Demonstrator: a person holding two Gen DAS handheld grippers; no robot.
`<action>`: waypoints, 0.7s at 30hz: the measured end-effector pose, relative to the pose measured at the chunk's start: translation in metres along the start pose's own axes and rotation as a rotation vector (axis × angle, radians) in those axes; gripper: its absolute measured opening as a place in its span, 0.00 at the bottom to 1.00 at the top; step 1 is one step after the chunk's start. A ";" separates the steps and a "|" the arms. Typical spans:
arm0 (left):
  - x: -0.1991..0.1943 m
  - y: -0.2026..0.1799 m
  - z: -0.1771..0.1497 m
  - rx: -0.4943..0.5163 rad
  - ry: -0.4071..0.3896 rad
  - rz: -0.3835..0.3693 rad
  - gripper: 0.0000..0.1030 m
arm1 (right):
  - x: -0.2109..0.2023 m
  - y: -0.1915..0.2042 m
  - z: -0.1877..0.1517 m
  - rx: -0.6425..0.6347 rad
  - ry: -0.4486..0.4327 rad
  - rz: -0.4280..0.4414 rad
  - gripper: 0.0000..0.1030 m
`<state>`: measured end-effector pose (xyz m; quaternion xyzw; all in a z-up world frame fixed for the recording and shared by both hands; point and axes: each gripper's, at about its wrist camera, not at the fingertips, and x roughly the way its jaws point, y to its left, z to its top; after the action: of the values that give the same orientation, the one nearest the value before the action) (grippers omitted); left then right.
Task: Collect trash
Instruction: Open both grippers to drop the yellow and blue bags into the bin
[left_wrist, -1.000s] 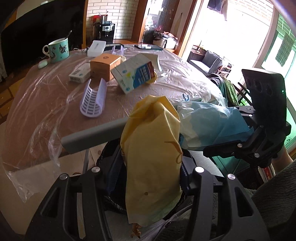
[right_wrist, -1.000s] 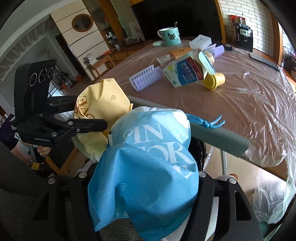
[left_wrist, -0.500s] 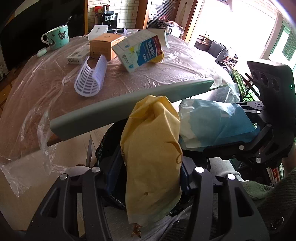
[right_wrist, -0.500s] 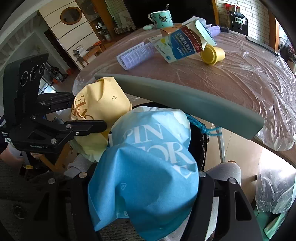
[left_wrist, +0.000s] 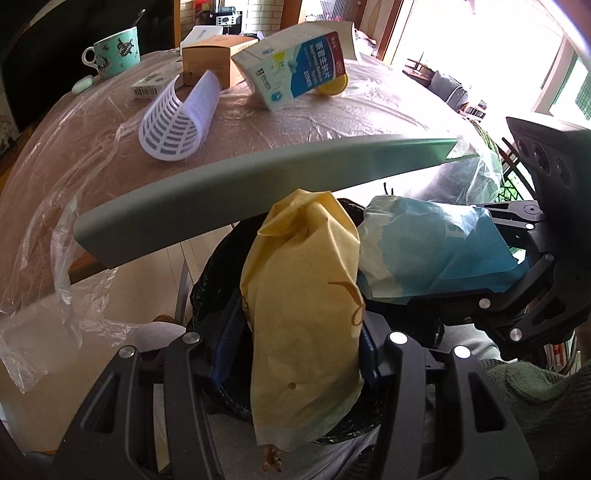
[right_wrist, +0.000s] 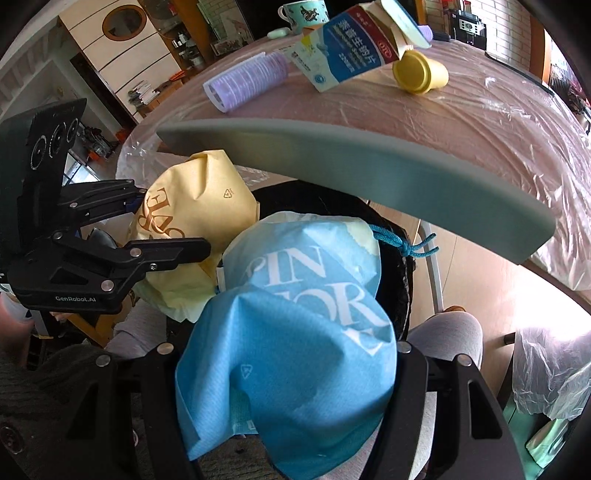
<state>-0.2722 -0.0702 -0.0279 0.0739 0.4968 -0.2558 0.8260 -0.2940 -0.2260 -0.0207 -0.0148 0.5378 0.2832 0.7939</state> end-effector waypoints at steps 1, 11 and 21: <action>0.002 0.000 0.000 0.000 0.002 0.000 0.52 | 0.001 0.002 0.000 -0.001 0.003 -0.004 0.63; 0.016 0.002 -0.002 -0.015 0.021 0.008 0.52 | 0.012 0.000 0.004 0.009 0.013 -0.036 0.63; 0.024 0.002 -0.001 -0.012 0.032 0.015 0.52 | 0.016 0.001 0.005 0.027 0.025 -0.045 0.63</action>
<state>-0.2629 -0.0760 -0.0496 0.0768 0.5108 -0.2456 0.8203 -0.2856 -0.2167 -0.0320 -0.0197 0.5508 0.2580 0.7935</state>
